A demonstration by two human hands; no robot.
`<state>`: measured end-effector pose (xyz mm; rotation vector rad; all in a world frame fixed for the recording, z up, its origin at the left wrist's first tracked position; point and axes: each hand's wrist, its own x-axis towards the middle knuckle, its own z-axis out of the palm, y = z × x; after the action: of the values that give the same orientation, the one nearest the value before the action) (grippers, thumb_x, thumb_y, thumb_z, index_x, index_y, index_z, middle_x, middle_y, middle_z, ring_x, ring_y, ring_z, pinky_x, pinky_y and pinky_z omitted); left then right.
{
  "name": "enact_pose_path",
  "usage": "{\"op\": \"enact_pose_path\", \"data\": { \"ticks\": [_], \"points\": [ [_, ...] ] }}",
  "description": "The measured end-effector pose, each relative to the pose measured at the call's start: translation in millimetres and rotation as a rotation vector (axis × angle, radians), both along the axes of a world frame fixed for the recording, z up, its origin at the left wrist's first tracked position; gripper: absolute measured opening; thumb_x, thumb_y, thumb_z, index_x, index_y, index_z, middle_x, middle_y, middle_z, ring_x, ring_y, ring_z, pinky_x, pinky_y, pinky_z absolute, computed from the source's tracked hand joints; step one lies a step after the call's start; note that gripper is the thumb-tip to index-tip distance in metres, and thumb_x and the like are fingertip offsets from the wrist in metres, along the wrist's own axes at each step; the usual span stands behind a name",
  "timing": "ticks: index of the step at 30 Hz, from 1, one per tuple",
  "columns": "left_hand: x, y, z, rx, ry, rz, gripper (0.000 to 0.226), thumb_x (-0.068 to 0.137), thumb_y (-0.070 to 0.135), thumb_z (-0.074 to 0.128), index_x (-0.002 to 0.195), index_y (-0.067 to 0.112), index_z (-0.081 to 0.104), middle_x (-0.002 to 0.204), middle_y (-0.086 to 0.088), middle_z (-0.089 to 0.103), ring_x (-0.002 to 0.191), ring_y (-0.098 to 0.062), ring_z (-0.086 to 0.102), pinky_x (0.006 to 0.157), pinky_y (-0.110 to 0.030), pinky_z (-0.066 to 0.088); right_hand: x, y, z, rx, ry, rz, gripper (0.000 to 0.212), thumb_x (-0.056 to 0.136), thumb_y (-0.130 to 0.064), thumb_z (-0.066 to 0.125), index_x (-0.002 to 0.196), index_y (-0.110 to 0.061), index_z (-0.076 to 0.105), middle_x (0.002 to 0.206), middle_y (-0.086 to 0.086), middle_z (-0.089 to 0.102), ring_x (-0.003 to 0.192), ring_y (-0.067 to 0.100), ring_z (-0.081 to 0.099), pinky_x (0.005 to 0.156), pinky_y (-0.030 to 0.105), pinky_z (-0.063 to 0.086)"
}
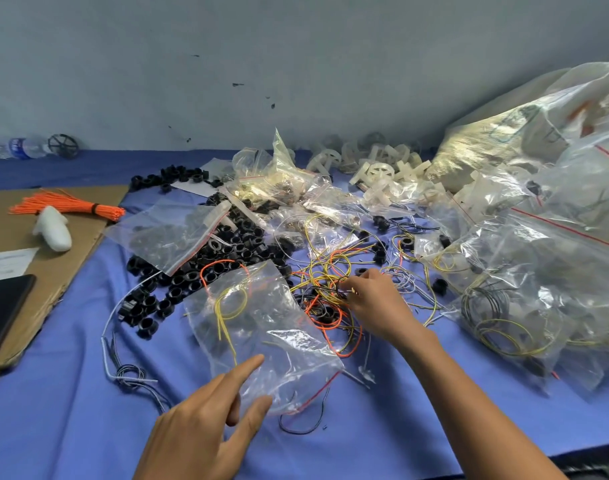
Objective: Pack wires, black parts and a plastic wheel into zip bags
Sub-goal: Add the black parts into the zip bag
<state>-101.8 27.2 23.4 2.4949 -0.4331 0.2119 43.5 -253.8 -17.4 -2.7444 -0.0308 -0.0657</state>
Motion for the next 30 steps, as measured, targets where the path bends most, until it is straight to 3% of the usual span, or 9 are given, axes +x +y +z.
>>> {"op": "enact_pose_path", "data": {
  "ticks": [4, 9, 14, 17, 21, 25, 30],
  "points": [
    [-2, 9, 1, -0.015, 0.013, 0.047, 0.041, 0.082, 0.058, 0.049, 0.121, 0.051, 0.061, 0.064, 0.017, 0.045, 0.05, -0.001, 0.044, 0.048, -0.014, 0.041, 1, -2, 1, 0.096, -0.061, -0.016, 0.019, 0.088, -0.015, 0.061, 0.102, -0.022, 0.072, 0.104, 0.009, 0.056, 0.107, 0.03, 0.051, 0.082, 0.03, 0.039],
    [-2, 4, 3, 0.012, 0.051, 0.057, 0.041, 0.083, 0.06, 0.045, 0.121, 0.054, 0.06, 0.067, 0.019, 0.047, 0.054, 0.003, 0.042, 0.046, -0.015, 0.042, -3, -6, -1, 0.0, 0.046, 0.027, 0.031, 0.09, -0.013, 0.059, 0.118, -0.024, 0.067, 0.116, 0.009, 0.047, 0.114, 0.03, 0.042, 0.095, 0.033, 0.037],
    [-1, -2, 7, 0.002, 0.061, 0.065, 0.043, 0.083, 0.06, 0.043, 0.121, 0.053, 0.06, 0.067, 0.018, 0.047, 0.055, 0.008, 0.039, 0.047, -0.018, 0.041, -3, -13, 5, 0.063, 0.028, 0.031, 0.023, 0.09, -0.019, 0.063, 0.113, -0.022, 0.065, 0.107, 0.004, 0.042, 0.109, 0.028, 0.044, 0.089, 0.031, 0.036],
    [0, -1, 8, 0.002, 0.076, 0.07, 0.042, 0.083, 0.06, 0.043, 0.12, 0.052, 0.061, 0.068, 0.019, 0.048, 0.054, 0.008, 0.04, 0.046, -0.018, 0.041, -5, -15, 14, 0.215, -0.086, -0.017, 0.017, 0.095, -0.018, 0.058, 0.11, -0.016, 0.065, 0.109, 0.005, 0.046, 0.107, 0.026, 0.047, 0.092, 0.033, 0.039],
    [0, 0, 5, 0.018, 0.09, 0.056, 0.036, 0.085, 0.059, 0.047, 0.118, 0.054, 0.06, 0.073, 0.022, 0.051, 0.056, 0.01, 0.042, 0.046, -0.013, 0.039, -8, -15, 31, 0.364, -0.228, -0.062, 0.015, 0.1, -0.017, 0.05, 0.107, -0.012, 0.062, 0.102, 0.004, 0.05, 0.094, 0.021, 0.052, 0.075, 0.022, 0.032],
    [2, 0, -1, 0.038, 0.055, 0.053, 0.027, 0.088, 0.052, 0.057, 0.115, 0.056, 0.057, 0.079, 0.024, 0.053, 0.063, 0.013, 0.046, 0.047, -0.015, 0.037, -15, -11, 49, 0.5, -0.394, -0.107, 0.012, 0.103, -0.019, 0.046, 0.1, -0.015, 0.057, 0.088, 0.004, 0.058, 0.071, -0.005, 0.056, 0.06, 0.009, 0.037],
    [10, -8, 1, -0.062, -0.012, 0.076, 0.02, 0.091, 0.057, 0.053, 0.105, 0.052, 0.065, 0.087, 0.024, 0.056, 0.075, 0.003, 0.052, 0.057, -0.017, 0.042, -27, 0, 72, 0.84, -0.415, -0.141, 0.016, 0.105, -0.021, 0.042, 0.101, -0.012, 0.055, 0.083, -0.004, 0.065, 0.06, 0.011, 0.053, 0.056, 0.024, 0.044]
  ]
}}
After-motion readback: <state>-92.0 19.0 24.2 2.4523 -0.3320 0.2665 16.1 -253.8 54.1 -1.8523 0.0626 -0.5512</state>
